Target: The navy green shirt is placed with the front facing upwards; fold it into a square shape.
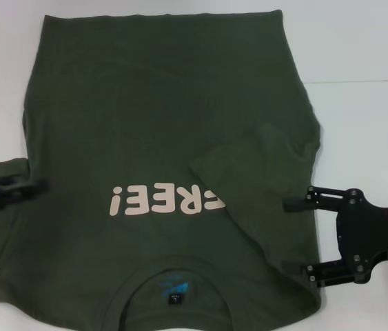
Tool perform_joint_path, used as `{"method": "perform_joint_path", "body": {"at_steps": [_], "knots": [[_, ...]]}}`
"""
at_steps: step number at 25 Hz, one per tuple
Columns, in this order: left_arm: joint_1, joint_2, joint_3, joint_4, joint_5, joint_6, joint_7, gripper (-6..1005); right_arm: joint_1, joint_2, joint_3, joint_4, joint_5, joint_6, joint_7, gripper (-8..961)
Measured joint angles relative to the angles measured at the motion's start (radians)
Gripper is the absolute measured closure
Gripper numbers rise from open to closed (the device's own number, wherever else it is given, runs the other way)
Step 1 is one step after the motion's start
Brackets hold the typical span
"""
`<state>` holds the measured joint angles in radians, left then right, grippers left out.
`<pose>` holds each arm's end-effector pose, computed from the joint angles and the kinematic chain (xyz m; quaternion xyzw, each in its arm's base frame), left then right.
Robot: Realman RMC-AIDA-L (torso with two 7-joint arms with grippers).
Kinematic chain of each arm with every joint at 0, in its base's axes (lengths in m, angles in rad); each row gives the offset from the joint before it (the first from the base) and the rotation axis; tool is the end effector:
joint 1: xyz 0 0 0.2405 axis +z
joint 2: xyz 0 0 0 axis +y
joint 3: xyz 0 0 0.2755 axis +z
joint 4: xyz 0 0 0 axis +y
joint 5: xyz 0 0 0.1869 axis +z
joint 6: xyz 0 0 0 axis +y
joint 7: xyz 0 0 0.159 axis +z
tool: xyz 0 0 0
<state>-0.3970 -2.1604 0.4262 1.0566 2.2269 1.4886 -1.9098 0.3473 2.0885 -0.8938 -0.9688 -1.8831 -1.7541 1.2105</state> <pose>-0.3191 0.3145 0.0385 -0.8178 -0.4598 -0.2049 0.2790 0.2475 0.2741 -0.0044 -0.9693 0.0309 0.2240 0.0971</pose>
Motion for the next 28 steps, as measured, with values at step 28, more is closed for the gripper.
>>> {"method": "perform_joint_path", "body": {"at_steps": [28], "knots": [[-0.101,0.025,0.071,0.227,0.550,0.033,-0.786,66,0.029,-0.004,0.015,0.012,-0.077,-0.028,0.013,31]]}}
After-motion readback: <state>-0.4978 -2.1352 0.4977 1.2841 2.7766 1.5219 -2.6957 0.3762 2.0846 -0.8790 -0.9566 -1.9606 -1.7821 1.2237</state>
